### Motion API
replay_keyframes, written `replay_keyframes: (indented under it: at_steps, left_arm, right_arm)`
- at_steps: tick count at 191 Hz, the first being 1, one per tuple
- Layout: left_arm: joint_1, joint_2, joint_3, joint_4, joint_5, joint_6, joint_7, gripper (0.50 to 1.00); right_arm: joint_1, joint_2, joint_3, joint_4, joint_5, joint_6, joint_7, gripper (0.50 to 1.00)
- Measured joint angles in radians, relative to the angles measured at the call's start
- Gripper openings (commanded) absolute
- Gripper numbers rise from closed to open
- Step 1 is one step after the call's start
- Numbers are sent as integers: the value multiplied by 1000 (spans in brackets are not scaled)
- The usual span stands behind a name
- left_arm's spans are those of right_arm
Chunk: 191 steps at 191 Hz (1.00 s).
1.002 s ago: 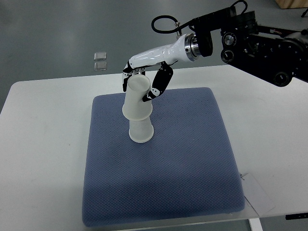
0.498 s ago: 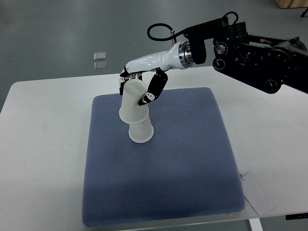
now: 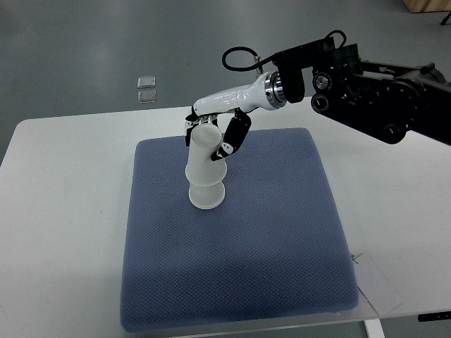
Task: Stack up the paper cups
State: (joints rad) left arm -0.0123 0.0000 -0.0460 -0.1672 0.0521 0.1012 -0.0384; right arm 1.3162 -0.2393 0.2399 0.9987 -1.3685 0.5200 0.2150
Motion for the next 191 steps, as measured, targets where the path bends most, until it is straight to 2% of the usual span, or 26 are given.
replay_keyframes:
  at_steps: [5, 14, 18, 28, 137, 167, 191]
  left_arm:
    - [0, 0, 0, 0, 0, 0, 0, 1000]
    - [0, 0, 0, 0, 0, 0, 0, 1000]
    - [0, 0, 0, 0, 0, 0, 0, 1000]
    - [0, 0, 0, 0, 0, 0, 0, 1000]
    - [0, 0, 0, 0, 0, 0, 0, 1000]
    - [0, 0, 0, 0, 0, 0, 0, 1000]
    - [0, 0, 0, 0, 0, 0, 0, 1000]
  right_arm:
    - [-2, 0, 0, 0, 2, -2, 0, 750]
    - [-3, 0, 0, 0, 4, -3, 0, 813]
    - [-4, 0, 0, 0, 5, -4, 0, 866]
    - [-5, 0, 0, 1, 8, -4, 0, 893]
    - [-9, -8, 12, 2, 11, -7, 0, 895]
    - [-10, -56, 72, -6, 30, -42, 0, 895]
    - [-43, -119, 153, -62, 123, -59, -15, 891]
